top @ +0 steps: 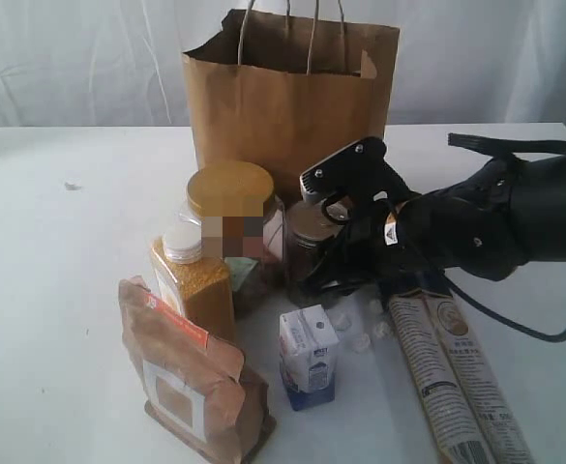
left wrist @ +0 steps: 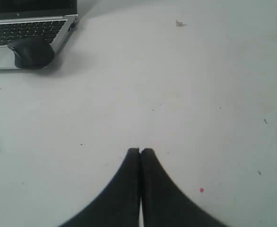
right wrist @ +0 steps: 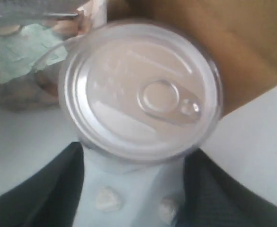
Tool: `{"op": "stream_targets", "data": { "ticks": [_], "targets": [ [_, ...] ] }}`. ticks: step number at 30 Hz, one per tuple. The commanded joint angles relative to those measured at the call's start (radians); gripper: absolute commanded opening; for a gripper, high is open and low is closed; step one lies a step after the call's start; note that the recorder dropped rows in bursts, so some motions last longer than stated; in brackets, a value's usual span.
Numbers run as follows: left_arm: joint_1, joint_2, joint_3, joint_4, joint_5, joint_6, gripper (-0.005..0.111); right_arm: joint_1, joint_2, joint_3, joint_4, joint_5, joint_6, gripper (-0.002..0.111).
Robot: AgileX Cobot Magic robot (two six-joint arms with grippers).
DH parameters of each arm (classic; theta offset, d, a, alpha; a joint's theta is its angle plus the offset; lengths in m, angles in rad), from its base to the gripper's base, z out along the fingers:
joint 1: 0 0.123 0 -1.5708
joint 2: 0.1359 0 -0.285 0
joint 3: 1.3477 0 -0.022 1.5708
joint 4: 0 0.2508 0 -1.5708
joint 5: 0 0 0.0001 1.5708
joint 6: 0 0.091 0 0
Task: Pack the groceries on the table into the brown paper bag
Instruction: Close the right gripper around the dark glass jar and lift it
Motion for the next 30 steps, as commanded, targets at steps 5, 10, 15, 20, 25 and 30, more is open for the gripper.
{"op": "stream_targets", "data": {
  "ticks": [5,10,15,20,25,30],
  "targets": [
    [-0.006,-0.003,0.006,-0.009,-0.004,0.002,0.0,0.001,0.001,-0.001,0.0,-0.008,0.003,0.048],
    [-0.006,-0.003,0.006,-0.009,-0.004,0.002,0.0,0.001,0.001,-0.001,0.008,0.007,0.014,0.075],
    [-0.006,-0.003,0.006,-0.009,-0.004,0.002,0.0,0.009,0.001,0.001,0.033,0.005,0.017,0.082],
    [-0.006,-0.003,0.006,-0.009,-0.004,0.002,0.0,0.02,0.001,0.001,0.128,-0.032,0.034,0.082],
    [-0.006,-0.003,0.006,-0.009,-0.004,0.002,0.0,0.02,0.042,0.001,0.185,-0.137,0.058,0.082],
    [-0.006,-0.003,0.006,-0.009,-0.004,0.002,0.0,0.02,0.101,0.001,0.185,-0.239,0.058,0.082]
  ]
}}
